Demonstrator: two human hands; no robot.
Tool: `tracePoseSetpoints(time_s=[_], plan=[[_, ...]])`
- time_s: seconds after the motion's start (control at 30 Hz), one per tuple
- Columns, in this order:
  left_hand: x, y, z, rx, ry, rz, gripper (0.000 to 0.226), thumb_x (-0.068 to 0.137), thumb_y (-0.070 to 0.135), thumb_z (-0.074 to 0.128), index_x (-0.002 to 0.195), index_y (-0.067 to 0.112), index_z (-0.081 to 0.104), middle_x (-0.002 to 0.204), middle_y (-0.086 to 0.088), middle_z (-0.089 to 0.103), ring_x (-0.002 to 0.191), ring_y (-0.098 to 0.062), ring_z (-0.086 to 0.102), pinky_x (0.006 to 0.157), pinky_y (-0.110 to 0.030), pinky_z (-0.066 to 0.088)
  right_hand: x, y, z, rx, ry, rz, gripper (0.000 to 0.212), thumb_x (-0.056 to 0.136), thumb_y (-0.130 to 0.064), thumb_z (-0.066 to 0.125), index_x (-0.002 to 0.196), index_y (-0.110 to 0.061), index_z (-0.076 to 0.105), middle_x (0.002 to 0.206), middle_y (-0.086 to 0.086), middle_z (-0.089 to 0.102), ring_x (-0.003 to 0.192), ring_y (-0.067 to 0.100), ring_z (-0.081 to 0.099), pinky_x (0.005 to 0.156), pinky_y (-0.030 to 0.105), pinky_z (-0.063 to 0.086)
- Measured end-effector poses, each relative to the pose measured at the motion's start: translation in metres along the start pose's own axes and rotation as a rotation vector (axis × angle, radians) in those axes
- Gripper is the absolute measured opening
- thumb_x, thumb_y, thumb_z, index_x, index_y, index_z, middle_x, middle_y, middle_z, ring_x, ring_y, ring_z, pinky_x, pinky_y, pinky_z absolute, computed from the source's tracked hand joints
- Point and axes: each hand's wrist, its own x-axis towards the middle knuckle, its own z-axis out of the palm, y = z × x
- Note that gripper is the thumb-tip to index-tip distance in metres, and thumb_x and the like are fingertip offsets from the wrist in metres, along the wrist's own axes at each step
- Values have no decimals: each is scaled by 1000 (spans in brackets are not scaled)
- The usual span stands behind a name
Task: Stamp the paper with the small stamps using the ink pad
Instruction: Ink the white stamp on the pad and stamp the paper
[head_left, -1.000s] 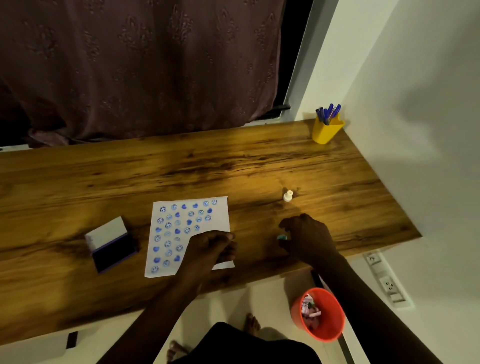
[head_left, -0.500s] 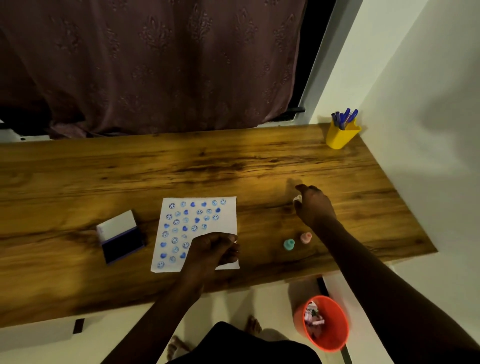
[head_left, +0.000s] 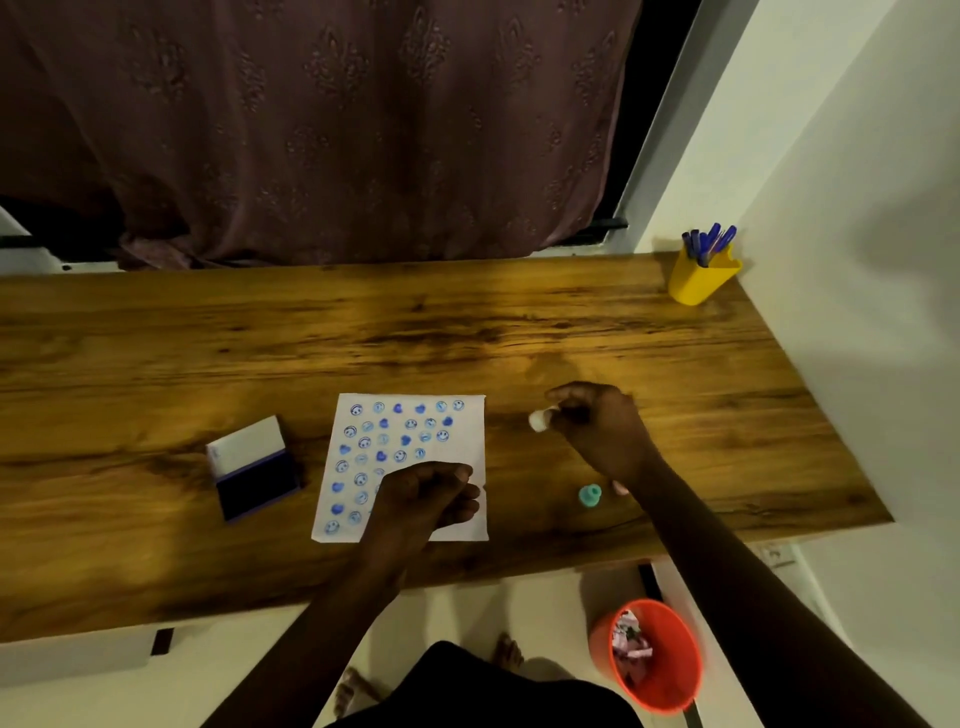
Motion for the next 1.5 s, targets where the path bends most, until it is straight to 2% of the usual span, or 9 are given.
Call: tracePoseSetpoints(time_s=[0.1, 0.27, 0.67, 0.8, 1.0, 1.1, 1.23, 1.4, 1.5], plan=[[0, 0, -5, -37, -7, 25, 14, 92, 16, 77, 106, 16, 78, 94, -14, 83, 87, -31, 81, 70, -29, 64, -18, -23, 21, 203, -125, 26, 23, 89, -10, 78, 111, -16, 79, 107, -4, 80, 99, 8, 75, 87, 23, 59], [-7, 1, -18, -88, -50, 64, 21, 88, 21, 82, 108, 27, 80, 104, -12, 83, 95, -30, 80, 78, -33, 65, -38, -50, 53, 496, -258, 129, 23, 88, -10, 80, 111, -10, 78, 99, 6, 82, 89, 16, 80, 74, 20, 61], [-27, 2, -57, -124, -1, 46, 27, 82, 15, 86, 106, 25, 81, 111, -8, 82, 98, -27, 80, 72, -30, 64, -52, -72, 95, 650, -418, 143, 21, 90, -5, 77, 109, 4, 76, 105, 23, 78, 99, 37, 77, 83, 34, 65], [-30, 4, -72, -104, 2, 47, 28, 78, 20, 88, 105, 23, 82, 109, -10, 82, 95, -30, 81, 74, -32, 64, -52, -76, 107, 670, -428, 99, 22, 88, -1, 78, 109, 6, 76, 107, 20, 78, 97, 34, 78, 84, 39, 65], [-28, 8, -100, -164, -45, 1, 37, 75, 22, 88, 107, 5, 80, 108, -22, 80, 99, -37, 78, 78, -33, 64, -43, -92, 117, 547, -493, -44, 20, 86, -2, 80, 105, -9, 82, 106, 11, 81, 101, 27, 78, 88, 38, 64], [-28, 8, -115, -194, -21, -11, 36, 76, 21, 87, 106, 2, 80, 107, -26, 79, 97, -36, 78, 78, -32, 63, -35, -102, 121, 357, -496, -158, 24, 83, -6, 84, 107, -11, 83, 105, 3, 82, 101, 12, 77, 90, 26, 62], [-31, 8, -141, -270, 40, 10, 30, 75, 19, 88, 100, 4, 81, 107, -24, 80, 101, -35, 78, 76, -35, 64, -22, -118, 128, 213, -453, -231, 23, 82, -13, 86, 105, -18, 83, 102, -11, 81, 95, -5, 74, 80, 9, 55], [-37, 8, -175, -317, 141, 73, 22, 73, 13, 85, 94, 8, 82, 109, -20, 80, 102, -36, 78, 80, -38, 65, -10, -144, 162, 86, -420, -244, 23, 84, -25, 85, 106, -26, 78, 102, -11, 79, 92, 2, 75, 81, 22, 62], [-43, 10, -193, -318, 233, 62, 31, 70, 16, 86, 98, 5, 82, 107, -19, 81, 99, -32, 79, 75, -32, 65, -5, -160, 188, -28, -435, -319, 18, 84, -30, 84, 100, -28, 75, 96, -13, 78, 87, 2, 73, 72, 19, 55]])
